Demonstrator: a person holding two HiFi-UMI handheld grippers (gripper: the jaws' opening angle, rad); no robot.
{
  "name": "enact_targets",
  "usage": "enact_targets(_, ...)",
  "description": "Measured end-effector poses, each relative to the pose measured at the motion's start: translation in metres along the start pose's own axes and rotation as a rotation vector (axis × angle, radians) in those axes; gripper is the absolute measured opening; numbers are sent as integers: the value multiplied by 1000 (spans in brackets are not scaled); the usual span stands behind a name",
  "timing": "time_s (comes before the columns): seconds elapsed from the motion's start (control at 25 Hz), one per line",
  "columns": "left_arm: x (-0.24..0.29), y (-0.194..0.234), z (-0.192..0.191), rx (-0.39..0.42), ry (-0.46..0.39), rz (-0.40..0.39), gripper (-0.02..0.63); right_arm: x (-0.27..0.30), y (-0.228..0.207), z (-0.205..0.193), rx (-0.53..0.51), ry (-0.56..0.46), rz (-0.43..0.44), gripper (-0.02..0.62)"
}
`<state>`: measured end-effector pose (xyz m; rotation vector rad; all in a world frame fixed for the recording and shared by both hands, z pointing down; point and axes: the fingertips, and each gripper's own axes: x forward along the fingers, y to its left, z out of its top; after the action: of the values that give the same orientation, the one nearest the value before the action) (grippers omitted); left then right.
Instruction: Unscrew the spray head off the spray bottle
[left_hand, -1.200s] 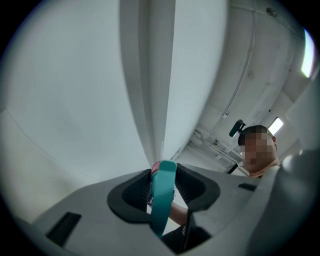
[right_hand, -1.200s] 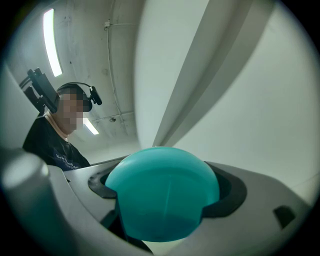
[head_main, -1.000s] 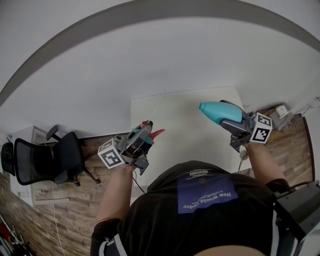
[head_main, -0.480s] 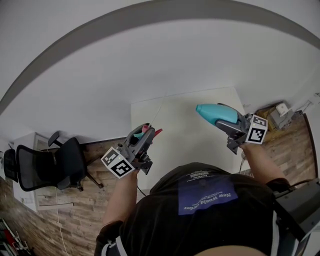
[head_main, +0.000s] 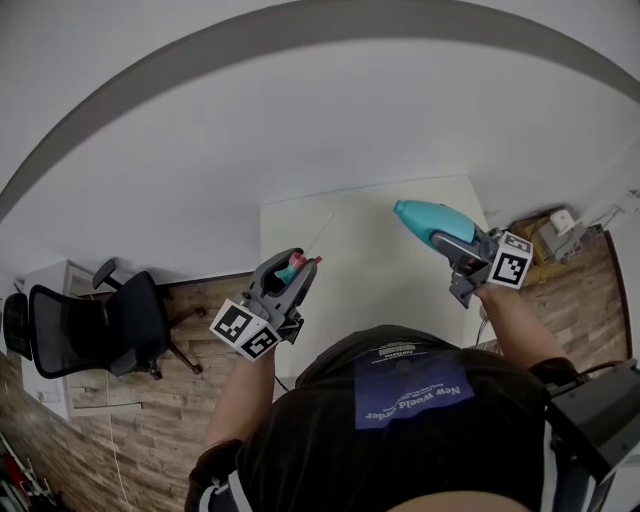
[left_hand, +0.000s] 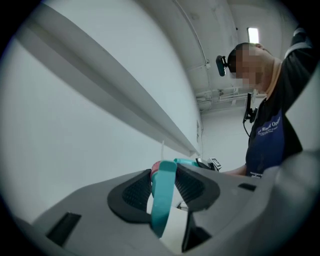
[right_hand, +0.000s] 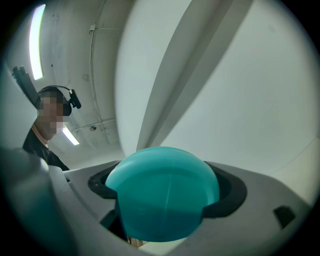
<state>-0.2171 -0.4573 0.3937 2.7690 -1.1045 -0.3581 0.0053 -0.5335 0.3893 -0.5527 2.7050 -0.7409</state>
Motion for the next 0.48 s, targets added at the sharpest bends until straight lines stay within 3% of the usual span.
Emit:
enact_targets(0.2,0,-4,-4,32,13,0,153,-1,0,0,-8,-6,-3,453)
enact_targets(0.48,0,-4,-3,12,3,0,153,-2,1,2,-22,-13,-1,453)
